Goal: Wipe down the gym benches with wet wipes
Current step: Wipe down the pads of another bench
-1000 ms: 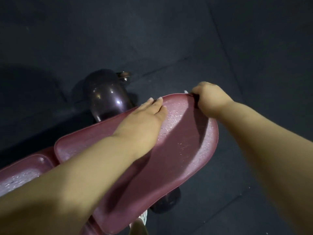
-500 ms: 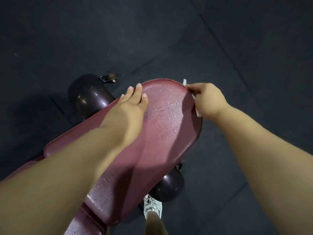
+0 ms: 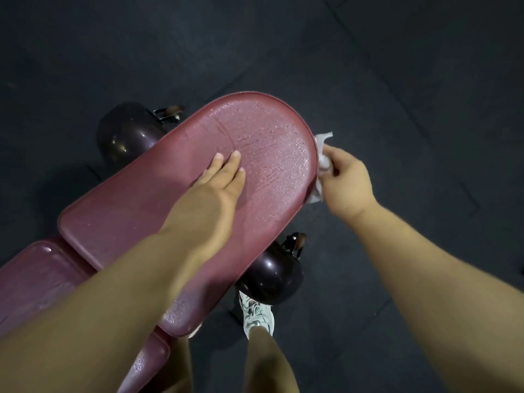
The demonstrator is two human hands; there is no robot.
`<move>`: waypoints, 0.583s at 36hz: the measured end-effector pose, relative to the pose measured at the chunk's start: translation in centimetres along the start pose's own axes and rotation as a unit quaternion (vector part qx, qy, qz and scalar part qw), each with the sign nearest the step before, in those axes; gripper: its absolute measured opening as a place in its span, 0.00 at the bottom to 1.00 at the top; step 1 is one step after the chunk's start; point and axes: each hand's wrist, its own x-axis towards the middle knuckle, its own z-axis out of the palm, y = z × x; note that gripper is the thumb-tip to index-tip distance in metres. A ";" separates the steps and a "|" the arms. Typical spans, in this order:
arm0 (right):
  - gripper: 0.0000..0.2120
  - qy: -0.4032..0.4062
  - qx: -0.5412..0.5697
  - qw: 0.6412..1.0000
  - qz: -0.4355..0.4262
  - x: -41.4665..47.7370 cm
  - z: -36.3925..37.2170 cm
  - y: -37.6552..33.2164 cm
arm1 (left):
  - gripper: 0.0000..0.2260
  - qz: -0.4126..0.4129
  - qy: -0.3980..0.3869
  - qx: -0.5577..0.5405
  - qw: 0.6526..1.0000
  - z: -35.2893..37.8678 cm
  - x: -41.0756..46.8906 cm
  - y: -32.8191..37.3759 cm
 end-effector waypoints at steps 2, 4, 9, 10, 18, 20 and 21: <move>0.21 -0.013 0.073 0.997 -0.002 -2.0 0.6 1.1 | 0.35 0.002 0.006 0.009 1.000 0.4 0.1 0.1; 0.25 -0.027 0.116 0.993 -0.005 -2.9 0.7 2.0 | 0.36 -0.001 0.005 0.017 1.000 0.9 0.2 0.2; 0.19 0.026 0.019 0.998 -0.051 -0.8 -0.2 2.5 | 0.40 -0.023 0.015 0.021 0.999 1.4 0.0 0.8; 0.17 0.037 0.004 0.998 -0.058 -0.1 -0.4 2.3 | 0.39 -0.020 0.023 0.022 0.999 1.6 -0.2 1.0; 0.18 0.043 0.064 0.996 -0.052 -0.1 0.0 2.2 | 0.37 -0.025 0.047 0.036 0.998 3.3 -1.5 1.2; 0.16 0.051 0.102 0.992 -0.055 -1.6 0.4 2.8 | 0.38 -0.029 0.049 0.037 0.998 3.8 -1.6 1.3; 0.14 0.053 0.120 0.990 -0.056 -2.4 0.7 3.1 | 0.38 -0.033 0.049 0.034 0.998 4.0 -1.6 1.5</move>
